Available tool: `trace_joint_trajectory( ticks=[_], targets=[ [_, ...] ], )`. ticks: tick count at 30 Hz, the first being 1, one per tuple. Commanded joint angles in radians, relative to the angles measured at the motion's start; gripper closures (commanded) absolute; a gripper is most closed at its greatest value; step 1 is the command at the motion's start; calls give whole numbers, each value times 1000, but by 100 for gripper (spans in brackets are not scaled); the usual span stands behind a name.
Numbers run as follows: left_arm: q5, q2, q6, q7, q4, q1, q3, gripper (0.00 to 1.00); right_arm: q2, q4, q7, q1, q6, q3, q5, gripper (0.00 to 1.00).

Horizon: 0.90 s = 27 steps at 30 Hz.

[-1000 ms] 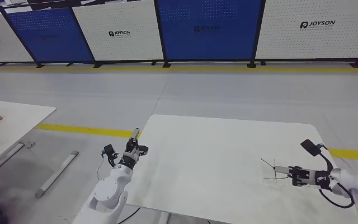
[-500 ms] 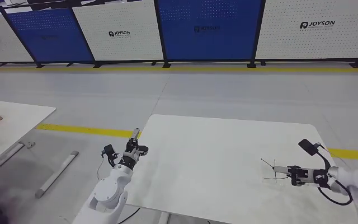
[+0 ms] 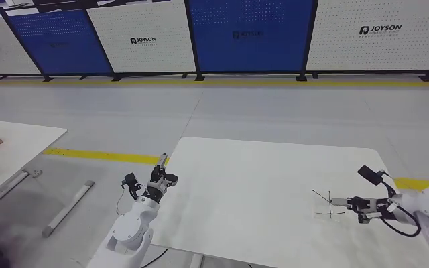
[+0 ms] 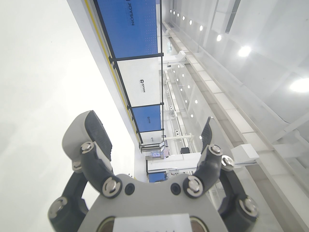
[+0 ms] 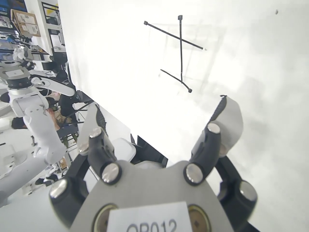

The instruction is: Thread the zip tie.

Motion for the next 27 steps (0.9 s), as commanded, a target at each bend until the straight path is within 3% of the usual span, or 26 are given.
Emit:
trace_joint_trajectory(
  ticks=[1,12,19,27],
  targets=[
    [0,0,0,0,0,0,0,0,1,30,0,32,16,-28,11,0],
    [0,0,0,0,0,0,0,0,1,41,-1,30,27,-30,15,0],
    [0,0,0,0,0,0,0,0,-8,107,0,86,94,-121,16,0],
    [0,0,0,0,0,0,0,0,-8,114,0,92,88,-122,23,0]
  ],
)
